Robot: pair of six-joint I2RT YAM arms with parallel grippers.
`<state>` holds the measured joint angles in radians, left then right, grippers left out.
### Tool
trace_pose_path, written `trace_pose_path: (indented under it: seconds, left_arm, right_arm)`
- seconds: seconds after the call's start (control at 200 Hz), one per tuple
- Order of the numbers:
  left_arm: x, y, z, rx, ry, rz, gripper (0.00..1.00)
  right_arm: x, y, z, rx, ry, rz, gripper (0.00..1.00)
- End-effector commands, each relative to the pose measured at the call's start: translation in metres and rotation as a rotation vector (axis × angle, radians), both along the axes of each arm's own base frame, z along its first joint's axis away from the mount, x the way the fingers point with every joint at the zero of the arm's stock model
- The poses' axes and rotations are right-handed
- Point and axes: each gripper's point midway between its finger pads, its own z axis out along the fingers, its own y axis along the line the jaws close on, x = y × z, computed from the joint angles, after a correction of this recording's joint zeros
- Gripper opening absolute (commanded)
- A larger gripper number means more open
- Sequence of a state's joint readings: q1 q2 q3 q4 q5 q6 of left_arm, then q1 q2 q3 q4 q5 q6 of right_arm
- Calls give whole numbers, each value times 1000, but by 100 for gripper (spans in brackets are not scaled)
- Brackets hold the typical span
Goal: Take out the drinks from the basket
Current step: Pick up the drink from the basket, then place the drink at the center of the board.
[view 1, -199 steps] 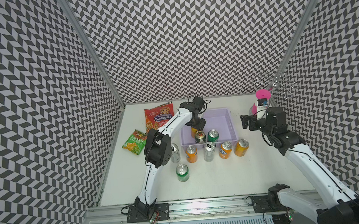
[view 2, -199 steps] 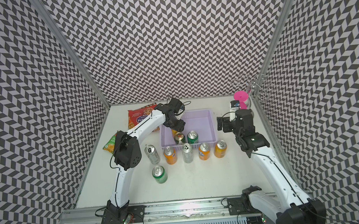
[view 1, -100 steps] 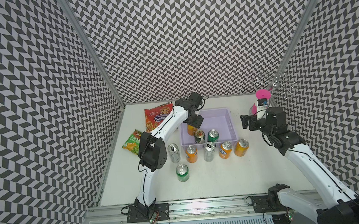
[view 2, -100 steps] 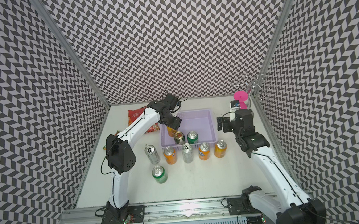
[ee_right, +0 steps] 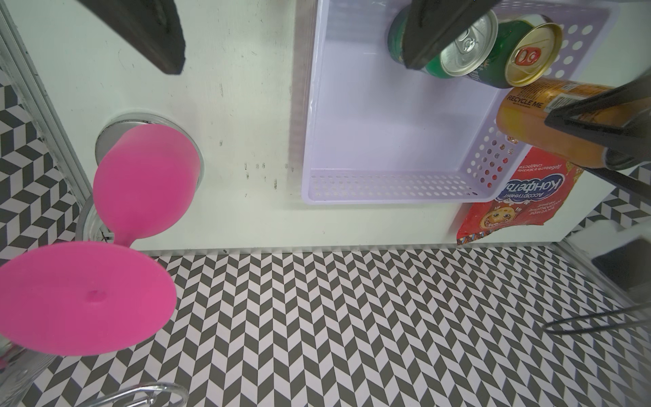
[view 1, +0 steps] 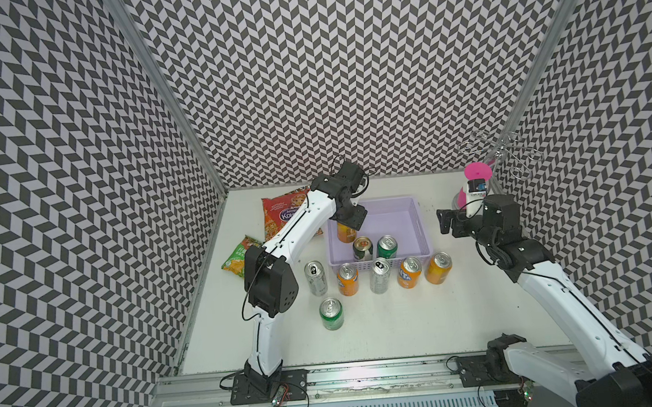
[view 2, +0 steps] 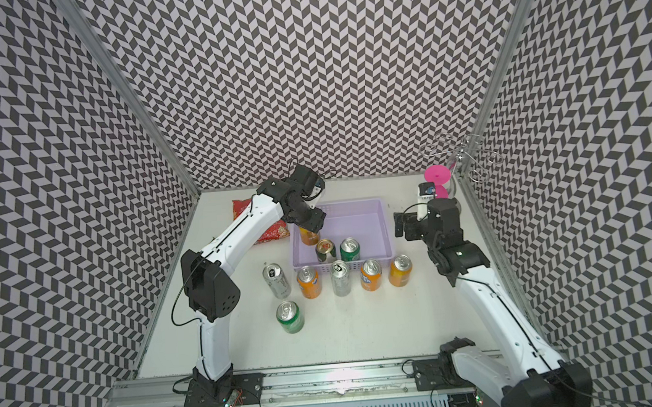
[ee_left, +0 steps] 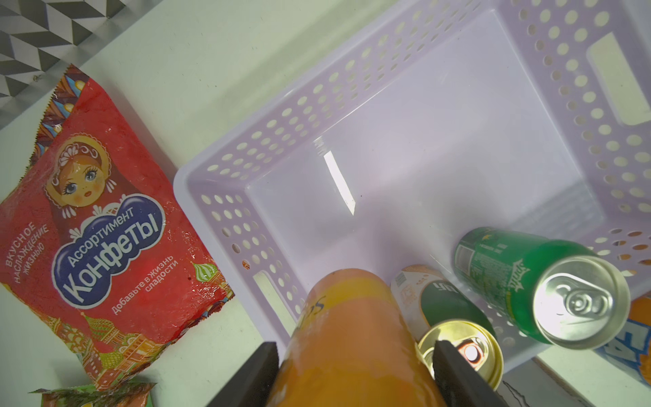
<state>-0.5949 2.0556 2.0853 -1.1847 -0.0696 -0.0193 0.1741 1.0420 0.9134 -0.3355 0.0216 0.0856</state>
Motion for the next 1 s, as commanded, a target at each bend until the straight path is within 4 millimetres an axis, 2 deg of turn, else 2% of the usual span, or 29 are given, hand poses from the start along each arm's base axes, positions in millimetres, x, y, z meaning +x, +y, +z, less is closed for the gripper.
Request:
trace_pose_path:
  seconds: [0.0,0.29,0.511,0.806,0.996]
  left_arm:
    - [-1,4,38,-38,-81,3,53]
    - [-19,11,72,-60,-126,8,53]
    - [-47,7,91,-77,-155,-19,52]
    - [-107,-6,112,-121,-171,-91,52]
    - [-147,-15,118,-177,-174,-160,52]
  right_arm:
    - [3,-1,10,0,-48,-3,100]
    - [4,-1,9,-1,-47,-1,100]
    - [4,-1,9,0,-45,-1,100]
    - [5,0,8,2,-42,2,100]
    - [5,0,7,1,-41,1,100]
